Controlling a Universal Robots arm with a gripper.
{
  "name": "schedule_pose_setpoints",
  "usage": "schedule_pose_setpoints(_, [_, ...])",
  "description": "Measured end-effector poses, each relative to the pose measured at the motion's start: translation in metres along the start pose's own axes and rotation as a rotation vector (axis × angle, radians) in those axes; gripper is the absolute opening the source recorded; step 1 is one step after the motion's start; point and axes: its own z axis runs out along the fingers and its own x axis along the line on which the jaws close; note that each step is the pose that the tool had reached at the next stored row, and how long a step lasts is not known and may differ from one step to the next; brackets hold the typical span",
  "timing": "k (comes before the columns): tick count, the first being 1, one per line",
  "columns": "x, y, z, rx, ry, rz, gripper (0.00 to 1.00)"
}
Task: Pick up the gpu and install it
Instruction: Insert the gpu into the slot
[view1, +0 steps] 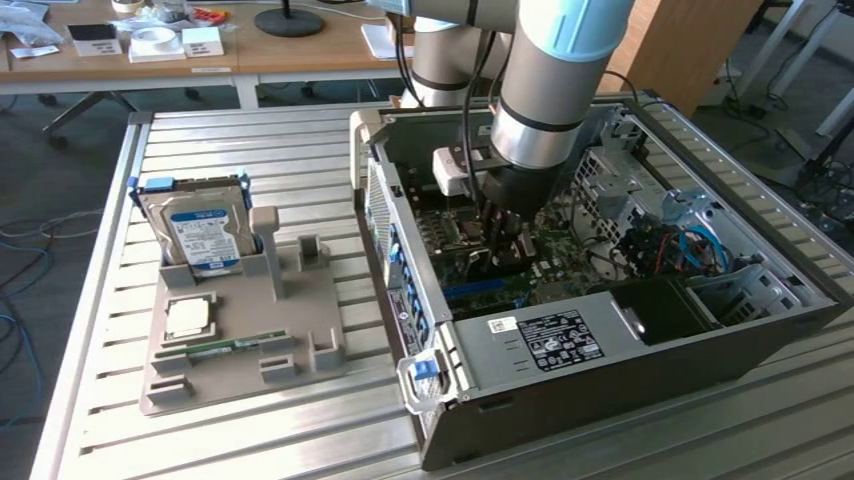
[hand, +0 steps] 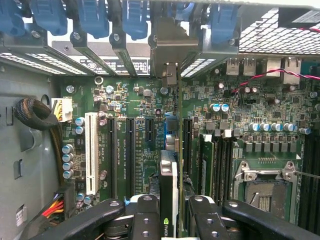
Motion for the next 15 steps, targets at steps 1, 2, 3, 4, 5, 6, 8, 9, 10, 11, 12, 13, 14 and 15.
schedule_pose_setpoints(1, [0.0,0.0,0.0,0.0,0.0,0.0,0.27])
schedule_pose_setpoints(2, [0.0,0.0,0.0002,0.0,0.0,0.0,0.27])
schedule_pose_setpoints(3, [0.0,0.0,0.0006,0.0002,-0.0003,0.0,0.27])
schedule_pose_setpoints(4, [0.0,0.0,0.0008,0.0001,-0.0001,0.0,0.27])
schedule_pose_setpoints(5, [0.0,0.0,0.0009,0.0,-0.0001,0.0,0.27])
schedule_pose_setpoints(6, [0.0,0.0,0.0009,0.0,-0.0001,0.0,0.27])
schedule_pose_setpoints(8, [0.0,0.0,0.0009,-0.0001,0.0001,0.0,0.27])
schedule_pose_setpoints(9, [0.0,0.0,0.0015,0.0002,-0.0003,0.0,0.27])
schedule_pose_setpoints(10, [0.0,0.0,0.002,0.0001,-0.0003,0.0,0.27])
schedule_pose_setpoints(11, [0.0001,0.0001,0.0021,-0.0001,0.0,0.0,0.27])
schedule_pose_setpoints(12, [0.0001,0.0,0.0021,-0.0001,0.0001,0.0,0.27])
schedule_pose_setpoints(13, [0.0001,0.0001,0.0022,-0.0001,0.0002,0.0,0.27])
schedule_pose_setpoints(14, [0.0001,0.0001,0.0022,-0.0001,0.0002,0.0,0.27])
schedule_pose_setpoints(15, [0.0001,0.0,0.0022,0.0,0.0,0.0,0.27])
